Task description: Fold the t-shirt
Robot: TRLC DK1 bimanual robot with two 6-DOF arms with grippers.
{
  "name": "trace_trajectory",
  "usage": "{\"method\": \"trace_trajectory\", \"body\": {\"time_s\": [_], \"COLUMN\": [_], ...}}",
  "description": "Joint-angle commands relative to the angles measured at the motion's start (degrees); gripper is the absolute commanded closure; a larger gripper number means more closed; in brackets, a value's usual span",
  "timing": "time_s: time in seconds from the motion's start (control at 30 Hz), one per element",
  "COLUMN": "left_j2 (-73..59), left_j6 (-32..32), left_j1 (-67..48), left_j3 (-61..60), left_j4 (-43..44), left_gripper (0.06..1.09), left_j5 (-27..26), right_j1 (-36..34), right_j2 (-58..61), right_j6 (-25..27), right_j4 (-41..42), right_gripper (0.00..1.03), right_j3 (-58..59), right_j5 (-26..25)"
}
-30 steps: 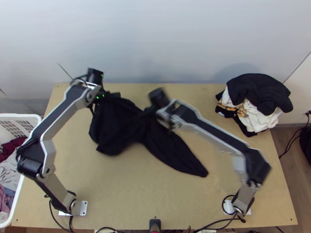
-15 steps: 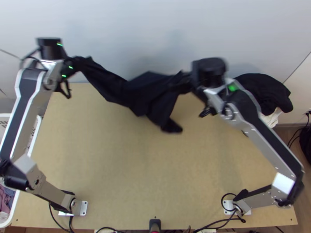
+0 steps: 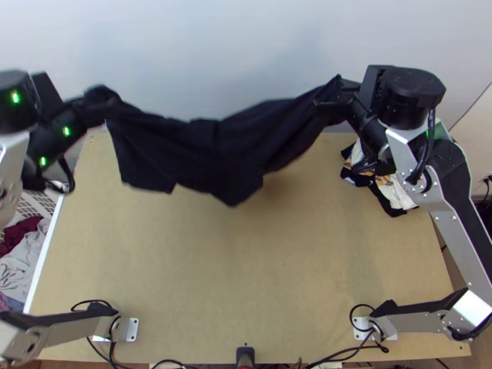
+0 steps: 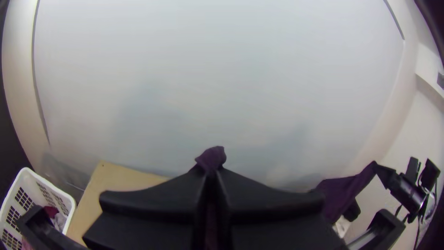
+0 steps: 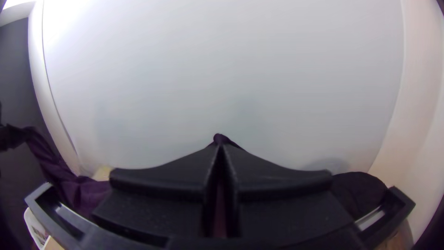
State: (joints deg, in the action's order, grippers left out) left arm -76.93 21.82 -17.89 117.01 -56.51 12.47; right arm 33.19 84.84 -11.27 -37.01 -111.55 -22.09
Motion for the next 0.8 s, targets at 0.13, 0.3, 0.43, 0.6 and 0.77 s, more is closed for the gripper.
{"method": "trace_trajectory", "body": {"time_s": [0.13,0.3,0.43,0.6,0.77], "left_j2": [11.5,10.0,9.5,9.0,5.1], "left_j6": [0.9,0.5,-0.4,0.5,1.2], "left_j1": [-5.5,0.5,6.6,14.6,17.8], "left_j3": [-19.5,-8.8,-2.8,3.0,10.2], "left_j4": [-1.8,-4.7,-5.0,-4.1,-2.6], "left_gripper": [1.05,1.05,1.05,1.05,1.05], "left_j5": [-7.7,-7.8,-7.7,-7.8,-7.8], "right_j1": [0.6,4.3,7.9,13.1,18.0], "right_j2": [-6.4,-8.5,-8.5,-9.6,-10.0], "right_j6": [-2.4,-2.5,-3.8,-6.5,-11.2], "right_j4": [-3.0,-6.8,-14.2,-25.1,-32.2], "right_gripper": [1.0,1.0,1.0,1.0,1.0], "right_j3": [8.1,4.2,-0.6,-3.9,-4.7], "right_j5": [2.2,2.2,2.2,6.7,14.5]}}
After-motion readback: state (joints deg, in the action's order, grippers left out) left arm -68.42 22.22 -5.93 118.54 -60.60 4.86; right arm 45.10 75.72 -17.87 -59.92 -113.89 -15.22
